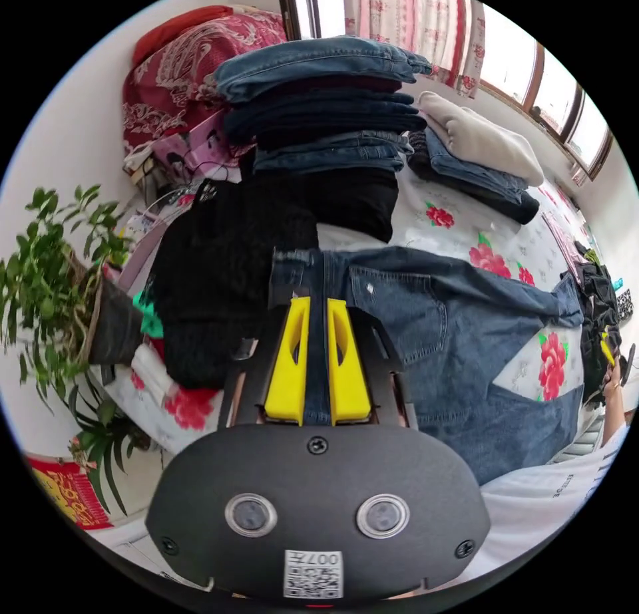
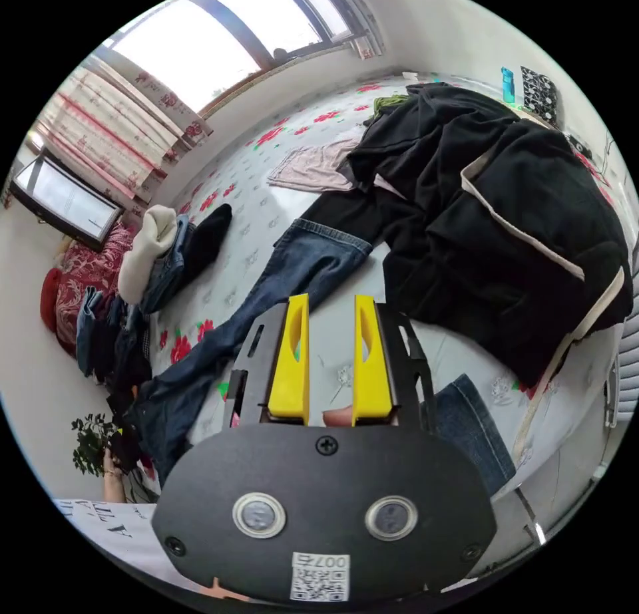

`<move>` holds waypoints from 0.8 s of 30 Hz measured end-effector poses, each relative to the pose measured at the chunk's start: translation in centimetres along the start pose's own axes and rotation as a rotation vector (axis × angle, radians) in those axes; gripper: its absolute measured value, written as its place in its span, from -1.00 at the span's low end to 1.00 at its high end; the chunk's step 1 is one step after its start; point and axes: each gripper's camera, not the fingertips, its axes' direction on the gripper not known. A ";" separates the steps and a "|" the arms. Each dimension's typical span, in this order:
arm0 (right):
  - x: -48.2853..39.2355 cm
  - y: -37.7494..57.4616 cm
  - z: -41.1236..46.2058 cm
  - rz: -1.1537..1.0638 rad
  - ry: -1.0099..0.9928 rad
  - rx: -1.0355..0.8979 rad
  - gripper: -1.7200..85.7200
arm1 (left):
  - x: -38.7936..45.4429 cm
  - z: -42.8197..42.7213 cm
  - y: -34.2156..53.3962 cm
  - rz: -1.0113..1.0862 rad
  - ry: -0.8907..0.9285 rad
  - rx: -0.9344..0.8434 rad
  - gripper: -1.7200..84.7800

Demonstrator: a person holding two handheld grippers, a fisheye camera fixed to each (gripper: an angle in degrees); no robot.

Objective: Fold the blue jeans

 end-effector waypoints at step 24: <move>9.2 21.2 0.9 -0.105 0.469 -0.472 -0.95 | -1.3 5.7 23.7 0.047 -0.113 -0.434 -0.90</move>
